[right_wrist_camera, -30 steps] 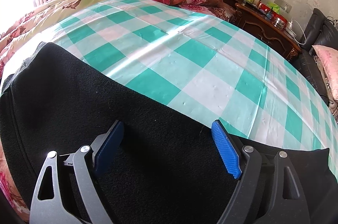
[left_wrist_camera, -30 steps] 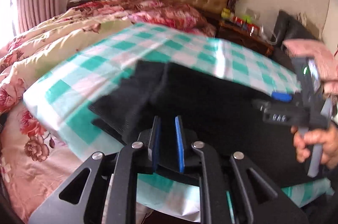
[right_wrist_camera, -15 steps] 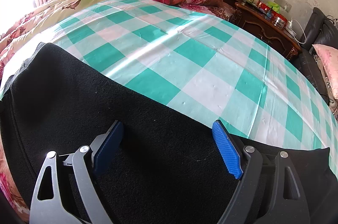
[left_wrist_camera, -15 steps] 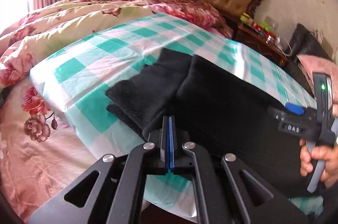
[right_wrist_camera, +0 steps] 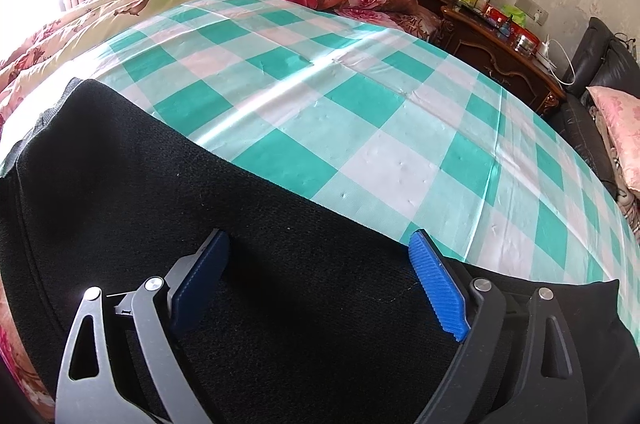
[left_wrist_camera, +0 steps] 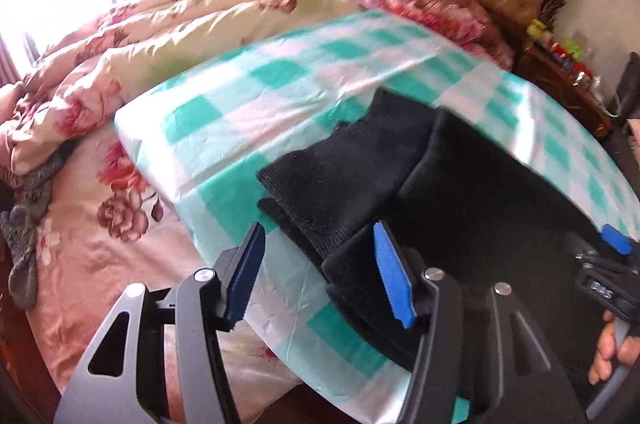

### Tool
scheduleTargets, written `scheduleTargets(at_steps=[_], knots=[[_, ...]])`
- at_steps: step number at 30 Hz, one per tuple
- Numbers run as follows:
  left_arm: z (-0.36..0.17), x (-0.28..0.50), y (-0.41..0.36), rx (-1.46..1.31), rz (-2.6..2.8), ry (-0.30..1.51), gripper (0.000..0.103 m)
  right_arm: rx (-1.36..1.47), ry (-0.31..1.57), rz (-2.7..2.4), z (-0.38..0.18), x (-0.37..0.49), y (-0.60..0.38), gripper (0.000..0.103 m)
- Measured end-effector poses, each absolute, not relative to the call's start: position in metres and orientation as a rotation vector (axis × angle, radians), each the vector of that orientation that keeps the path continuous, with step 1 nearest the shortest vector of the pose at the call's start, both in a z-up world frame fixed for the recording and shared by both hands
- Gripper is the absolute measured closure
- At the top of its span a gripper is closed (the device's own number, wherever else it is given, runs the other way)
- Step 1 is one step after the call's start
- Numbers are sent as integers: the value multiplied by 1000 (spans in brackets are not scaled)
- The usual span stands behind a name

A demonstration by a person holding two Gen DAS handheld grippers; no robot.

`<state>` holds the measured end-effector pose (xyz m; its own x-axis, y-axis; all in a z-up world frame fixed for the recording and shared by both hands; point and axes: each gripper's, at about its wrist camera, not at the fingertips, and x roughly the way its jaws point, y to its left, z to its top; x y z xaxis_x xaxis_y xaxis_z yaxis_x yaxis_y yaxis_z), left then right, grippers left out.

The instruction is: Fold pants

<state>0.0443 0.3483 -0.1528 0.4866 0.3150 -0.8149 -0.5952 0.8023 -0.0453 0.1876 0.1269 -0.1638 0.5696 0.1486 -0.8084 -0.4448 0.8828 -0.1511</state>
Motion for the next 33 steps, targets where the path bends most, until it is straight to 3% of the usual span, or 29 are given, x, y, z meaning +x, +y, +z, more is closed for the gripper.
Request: scheduleTargets(at_steps=[1,10,14,18,33], knots=[[-154,44,349,-338,583,908,37,-352,906,359,-164,188,126,15],[-155,43,350,-317,592,914,35,-401,839,477,-137,181,157,23],[-156,43,350,-312,593,914,34,-433,821,605,-124,178,193,42],[-155,43,349,-310,594,915,33,-473,852,678,-128,185,228,54],[-158,42,349,-311,592,917,31,-567,910,704,-163,200,265,63]])
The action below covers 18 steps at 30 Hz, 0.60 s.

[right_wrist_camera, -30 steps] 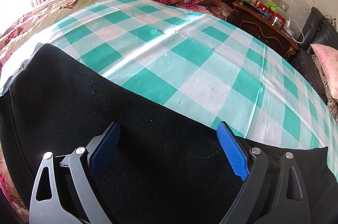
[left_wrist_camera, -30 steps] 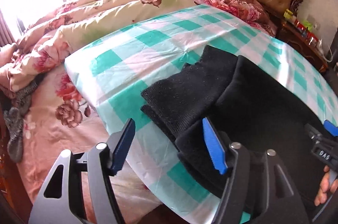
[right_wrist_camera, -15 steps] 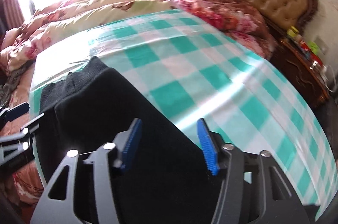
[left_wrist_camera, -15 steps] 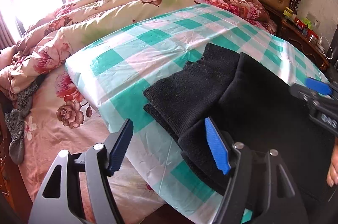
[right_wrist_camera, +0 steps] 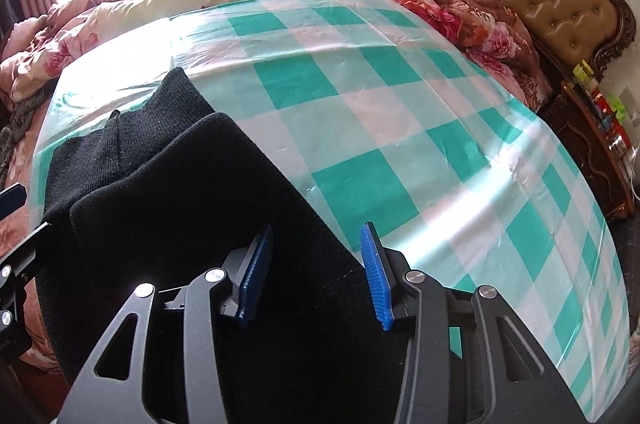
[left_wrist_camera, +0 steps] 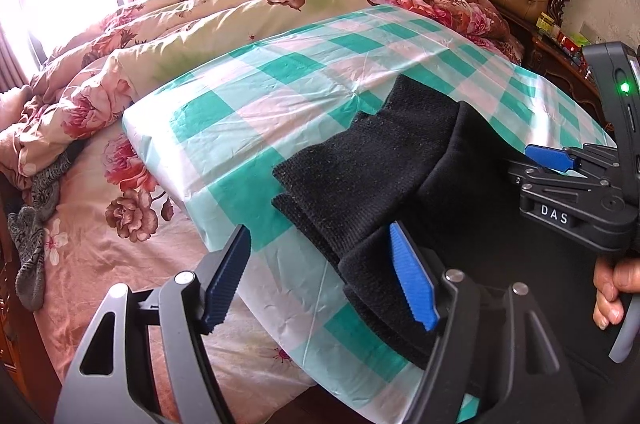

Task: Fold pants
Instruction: 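Lift the cuff end of the black sweatpants with the left gripper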

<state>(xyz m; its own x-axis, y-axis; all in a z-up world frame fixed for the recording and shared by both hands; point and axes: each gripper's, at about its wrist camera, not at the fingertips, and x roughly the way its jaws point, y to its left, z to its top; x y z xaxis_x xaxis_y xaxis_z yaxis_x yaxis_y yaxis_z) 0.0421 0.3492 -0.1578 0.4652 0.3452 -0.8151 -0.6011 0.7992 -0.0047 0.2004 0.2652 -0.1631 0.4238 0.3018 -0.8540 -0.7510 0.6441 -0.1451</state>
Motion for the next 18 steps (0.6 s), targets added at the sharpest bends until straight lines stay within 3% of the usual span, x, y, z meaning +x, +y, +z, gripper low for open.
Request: scheduleTargets(at_steps=[4,8,11,13,18], knots=[[-158,41,351,-316,592,915,27,-537,928,706,-161,207,262,62],[-156,19,381,-499,514,859,24,-458,886,630,-142,215,246,59],[-152,-8,406,-557,555,808,37,-393,887,579,-127,225,221,57],[-149,-21,417,-598,532,773,54,-379,895,593,-122,225,208,56],[-149,-30,425,-762,340,707,58,-331,963,662,-125,207,178,52]])
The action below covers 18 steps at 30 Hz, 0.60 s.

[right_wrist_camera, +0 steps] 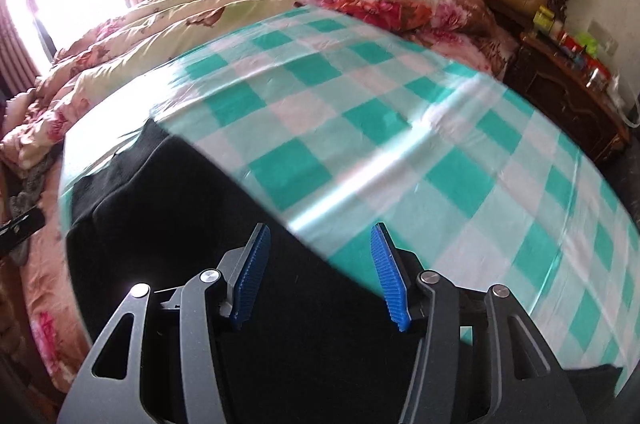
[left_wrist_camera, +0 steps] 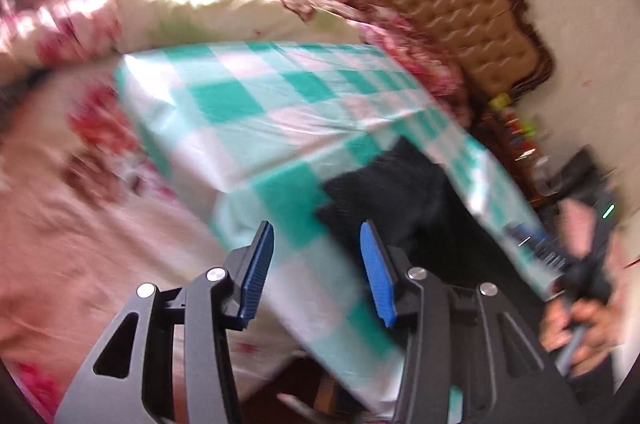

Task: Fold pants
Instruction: 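Lift the cuff end of the black sweatpants with the left gripper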

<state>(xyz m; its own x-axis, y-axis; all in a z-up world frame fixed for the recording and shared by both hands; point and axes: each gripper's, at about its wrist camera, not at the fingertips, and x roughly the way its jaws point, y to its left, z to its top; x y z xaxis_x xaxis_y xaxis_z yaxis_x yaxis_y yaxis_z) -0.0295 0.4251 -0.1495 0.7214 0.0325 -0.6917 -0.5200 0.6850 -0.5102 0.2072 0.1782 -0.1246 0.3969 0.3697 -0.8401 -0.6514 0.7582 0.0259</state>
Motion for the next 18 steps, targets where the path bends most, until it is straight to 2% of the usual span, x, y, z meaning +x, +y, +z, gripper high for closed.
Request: scheduleTargets(at_steps=[5,9,11,12,13,14,16,18], knots=[[-174,-8,432,-969,250,738,58,-376,1018,610,-144,195,165,53],[-187,4,440,-1066,225,742,59,-460,953,603,-155,187,162,52],[-190,8,445,-1100,209,735,59,-464,929,601,-157,186,160,49],[-193,10,448,-1119,205,732,64,-453,931,600,-157,187,158,49],[-197,14,451,-1131,207,739,78,-441,937,601,-157,189,157,49],[-201,15,453,-1141,207,745,84,-435,941,601,-157,190,157,49],[-210,16,458,-1203,177,725,91,-403,953,598,-152,192,156,49],[-209,15,459,-1200,158,702,91,-351,955,600,-146,192,153,49]])
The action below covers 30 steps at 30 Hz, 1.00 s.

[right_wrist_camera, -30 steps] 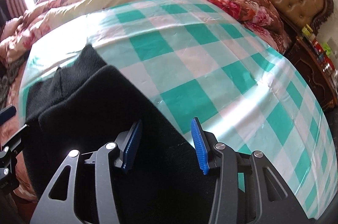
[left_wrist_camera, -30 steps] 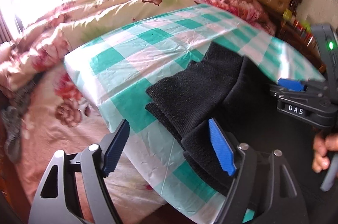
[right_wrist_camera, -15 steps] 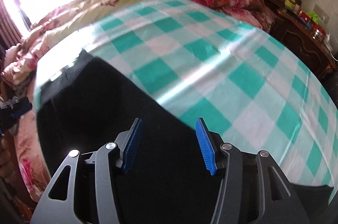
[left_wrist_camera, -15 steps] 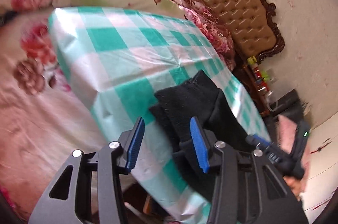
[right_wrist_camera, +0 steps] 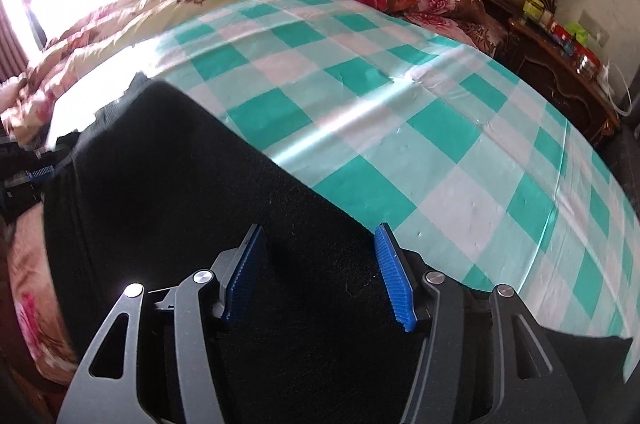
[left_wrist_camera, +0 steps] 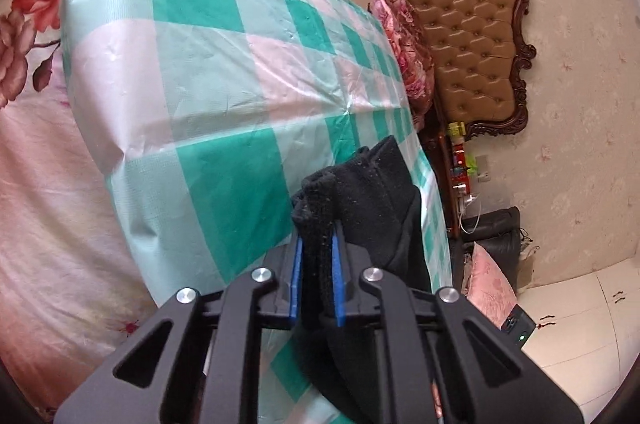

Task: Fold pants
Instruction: 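Lift the cuff end of the black sweatpants with the left gripper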

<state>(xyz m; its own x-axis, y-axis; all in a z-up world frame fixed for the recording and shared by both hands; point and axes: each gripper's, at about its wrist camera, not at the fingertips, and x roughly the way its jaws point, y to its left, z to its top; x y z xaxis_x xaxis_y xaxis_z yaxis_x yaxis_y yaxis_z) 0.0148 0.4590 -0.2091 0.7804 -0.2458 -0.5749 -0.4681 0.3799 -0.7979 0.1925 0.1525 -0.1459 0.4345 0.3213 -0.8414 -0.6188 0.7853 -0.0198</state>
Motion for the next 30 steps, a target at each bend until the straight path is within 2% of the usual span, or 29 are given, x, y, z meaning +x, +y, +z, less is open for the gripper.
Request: scheduleTargets(at_steps=[6,8,10,15,17,18,20,24,28,30], knots=[[-201,10,455,-1182,133,663,92,-365,970,534,-154,205,157,48],[-203,10,456,-1205,149,668,88,-383,955,524,-155,203,159,46],[-206,12,458,-1223,172,684,74,-409,937,524,-156,200,161,46],[-207,19,458,-1222,177,715,74,-375,944,541,-157,205,156,43],[-209,21,459,-1237,176,714,76,-341,950,575,-153,206,148,43],[-211,21,461,-1242,185,717,83,-314,959,571,-149,207,141,43],[-213,20,462,-1234,194,714,88,-260,952,511,-135,204,116,43],[-210,20,462,-1218,193,704,91,-272,964,370,-124,182,58,43],[-194,21,455,-1161,212,701,91,-302,977,318,-140,167,25,43],[-179,22,449,-1119,225,699,92,-297,999,315,-154,166,18,39]])
